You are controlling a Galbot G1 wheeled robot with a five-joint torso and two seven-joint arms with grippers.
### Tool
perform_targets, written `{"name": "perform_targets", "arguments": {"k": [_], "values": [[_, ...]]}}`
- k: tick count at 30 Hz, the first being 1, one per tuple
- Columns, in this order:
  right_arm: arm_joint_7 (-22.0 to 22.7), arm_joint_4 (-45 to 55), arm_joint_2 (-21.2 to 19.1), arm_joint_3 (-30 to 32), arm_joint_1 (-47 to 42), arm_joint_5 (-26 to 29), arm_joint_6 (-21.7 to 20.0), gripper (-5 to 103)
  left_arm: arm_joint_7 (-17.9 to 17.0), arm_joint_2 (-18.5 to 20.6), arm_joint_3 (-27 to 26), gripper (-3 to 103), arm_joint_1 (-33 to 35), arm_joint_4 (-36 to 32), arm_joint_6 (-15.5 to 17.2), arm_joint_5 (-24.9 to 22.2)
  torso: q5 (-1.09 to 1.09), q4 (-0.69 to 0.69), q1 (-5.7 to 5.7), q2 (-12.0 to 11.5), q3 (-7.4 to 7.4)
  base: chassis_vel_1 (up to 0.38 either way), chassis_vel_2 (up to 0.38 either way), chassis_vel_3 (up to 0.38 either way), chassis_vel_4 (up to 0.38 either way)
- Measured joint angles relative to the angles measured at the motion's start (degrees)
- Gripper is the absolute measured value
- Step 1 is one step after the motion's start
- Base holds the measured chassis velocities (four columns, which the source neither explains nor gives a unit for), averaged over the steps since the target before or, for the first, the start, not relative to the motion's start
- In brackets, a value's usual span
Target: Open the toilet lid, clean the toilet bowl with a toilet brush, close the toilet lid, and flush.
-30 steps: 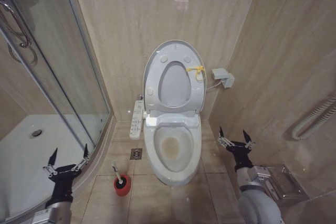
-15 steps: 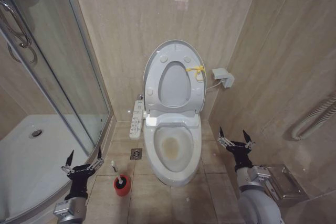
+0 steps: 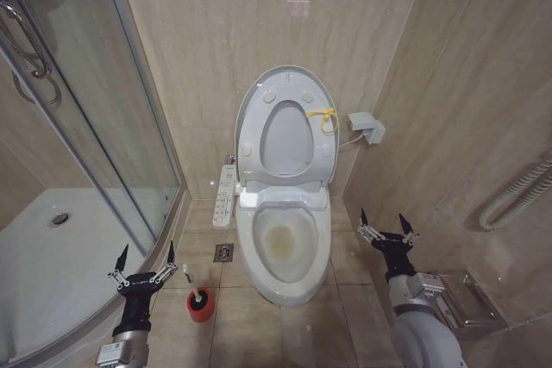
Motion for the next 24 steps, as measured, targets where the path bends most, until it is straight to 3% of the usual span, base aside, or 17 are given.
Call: {"name": "perform_targets", "arguments": {"k": [24], "values": [[0.00, 0.00, 0.00, 0.00, 0.00, 0.00, 0.00, 100, 0.11, 0.86, -1.26, 100, -0.20, -1.85, 1.26, 1.06, -0.01, 0.00, 0.00, 0.00, 0.00, 0.000, 0.000, 0.000, 0.000]]}}
